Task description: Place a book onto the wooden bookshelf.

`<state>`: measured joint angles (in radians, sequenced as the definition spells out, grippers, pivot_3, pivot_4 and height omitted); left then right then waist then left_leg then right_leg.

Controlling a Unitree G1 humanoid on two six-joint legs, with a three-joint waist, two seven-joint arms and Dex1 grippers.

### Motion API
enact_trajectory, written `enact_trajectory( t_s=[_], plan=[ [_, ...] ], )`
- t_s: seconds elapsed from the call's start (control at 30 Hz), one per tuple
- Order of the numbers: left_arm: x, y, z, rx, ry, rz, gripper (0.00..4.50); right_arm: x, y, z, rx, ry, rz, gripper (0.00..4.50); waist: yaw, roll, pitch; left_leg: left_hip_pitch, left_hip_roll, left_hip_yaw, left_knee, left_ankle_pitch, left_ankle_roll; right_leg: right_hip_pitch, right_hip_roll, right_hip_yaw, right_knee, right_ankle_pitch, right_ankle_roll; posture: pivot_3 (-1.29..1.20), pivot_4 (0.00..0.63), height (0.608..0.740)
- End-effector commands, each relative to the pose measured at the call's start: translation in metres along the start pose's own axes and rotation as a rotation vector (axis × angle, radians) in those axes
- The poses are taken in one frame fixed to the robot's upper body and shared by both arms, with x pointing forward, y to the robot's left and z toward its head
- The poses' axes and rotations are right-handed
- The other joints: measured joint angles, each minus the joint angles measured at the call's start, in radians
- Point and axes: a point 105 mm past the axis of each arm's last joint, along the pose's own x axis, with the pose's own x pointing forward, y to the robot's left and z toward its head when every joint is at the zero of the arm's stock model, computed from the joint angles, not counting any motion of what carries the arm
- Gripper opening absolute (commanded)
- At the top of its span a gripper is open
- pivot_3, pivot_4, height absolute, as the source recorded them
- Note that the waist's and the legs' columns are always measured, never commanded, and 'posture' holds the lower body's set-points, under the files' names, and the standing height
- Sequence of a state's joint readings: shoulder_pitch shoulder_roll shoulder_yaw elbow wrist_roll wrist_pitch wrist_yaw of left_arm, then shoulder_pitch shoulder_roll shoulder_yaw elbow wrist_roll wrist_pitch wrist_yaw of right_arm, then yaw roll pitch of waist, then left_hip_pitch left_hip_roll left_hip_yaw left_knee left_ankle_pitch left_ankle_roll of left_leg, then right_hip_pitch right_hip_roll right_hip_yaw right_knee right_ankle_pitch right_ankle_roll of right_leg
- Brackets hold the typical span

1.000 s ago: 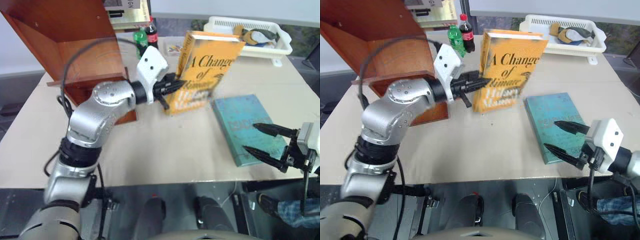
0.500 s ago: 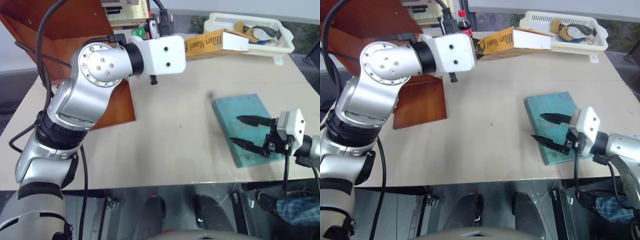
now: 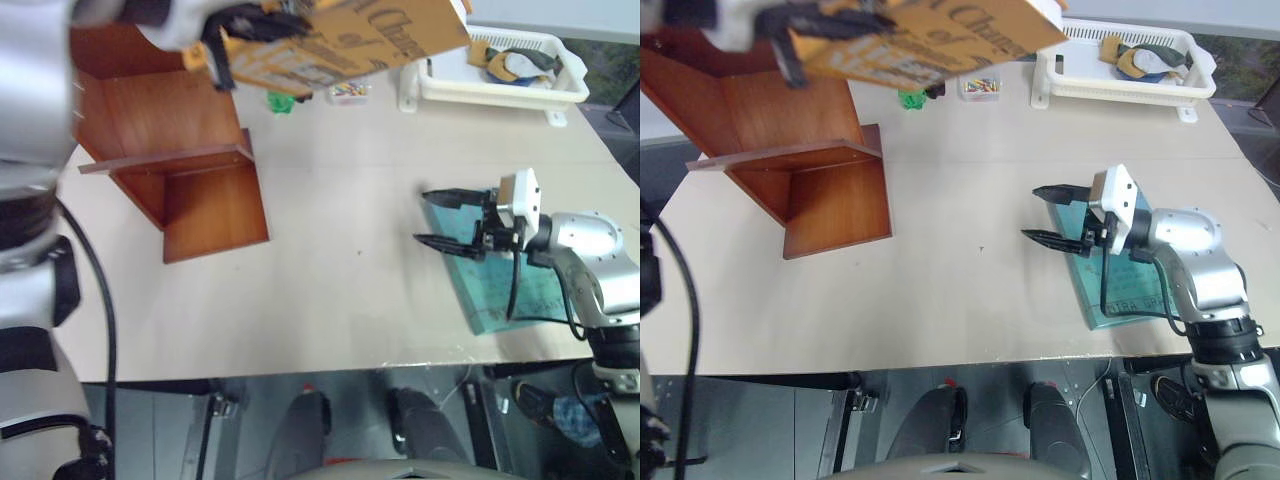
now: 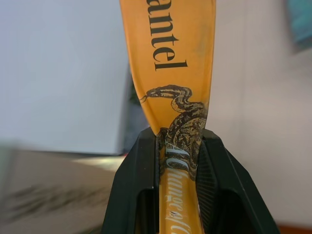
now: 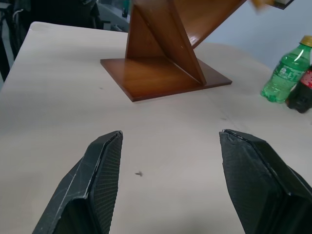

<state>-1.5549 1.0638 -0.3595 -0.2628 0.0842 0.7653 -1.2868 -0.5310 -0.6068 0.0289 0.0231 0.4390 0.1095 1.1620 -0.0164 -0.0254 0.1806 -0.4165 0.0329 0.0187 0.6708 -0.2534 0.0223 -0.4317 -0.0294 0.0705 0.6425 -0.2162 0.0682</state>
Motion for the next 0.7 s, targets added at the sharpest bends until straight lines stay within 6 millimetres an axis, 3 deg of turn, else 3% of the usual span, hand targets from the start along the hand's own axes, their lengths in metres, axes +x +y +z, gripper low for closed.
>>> enact_trajectory(
  t_s=[0.03, 0.23, 0.37, 0.57, 0.7],
  plan=[
    [-0.016, 0.012, -0.002, 0.072, 0.091, -0.02, 0.52, 0.004, -0.008, 0.007, -0.061, -0.027, 0.016, 3.24, 0.001, 0.0, 0.001, 0.0, 0.0, 0.0, 0.0, 0.0, 0.0, 0.0, 0.0, 0.0, 0.0, 0.0, 0.0, 0.0, 0.15, 0.74],
    [-0.03, 0.003, -0.04, 0.129, 0.311, -0.096, 0.52, 0.013, -0.018, 0.012, -0.086, -0.058, 0.015, 3.24, -0.007, 0.004, 0.003, 0.0, 0.0, 0.001, 0.001, 0.0, 0.0, -0.001, 0.0, 0.001, 0.002, 0.0, 0.0, 0.0, 0.15, 0.74],
    [-0.039, -0.014, -0.069, 0.108, 0.442, -0.129, 0.52, 0.015, -0.017, 0.014, -0.093, -0.068, 0.021, 3.24, -0.014, 0.005, 0.003, 0.0, 0.002, 0.001, 0.001, 0.0, 0.0, -0.002, 0.002, 0.001, 0.004, 0.0, -0.001, 0.0, 0.15, 0.74],
    [-0.051, -0.033, -0.085, 0.04, 0.523, -0.133, 0.52, 0.019, -0.017, 0.019, -0.11, -0.08, 0.037, 3.24, -0.019, 0.001, 0.005, -0.002, 0.002, 0.002, 0.002, 0.0, 0.0, -0.003, 0.001, 0.001, 0.004, 0.0, -0.001, 0.0, 0.15, 0.74],
    [-0.061, -0.054, -0.108, 0.021, 0.627, -0.144, 0.52, 0.024, -0.024, 0.03, -0.102, -0.115, 0.029, 3.24, -0.033, 0.003, 0.006, 0.0, 0.003, 0.003, 0.002, 0.0, 0.0, -0.003, 0.001, 0.002, 0.005, 0.0, -0.001, 0.0, 0.15, 0.74]
  ],
)
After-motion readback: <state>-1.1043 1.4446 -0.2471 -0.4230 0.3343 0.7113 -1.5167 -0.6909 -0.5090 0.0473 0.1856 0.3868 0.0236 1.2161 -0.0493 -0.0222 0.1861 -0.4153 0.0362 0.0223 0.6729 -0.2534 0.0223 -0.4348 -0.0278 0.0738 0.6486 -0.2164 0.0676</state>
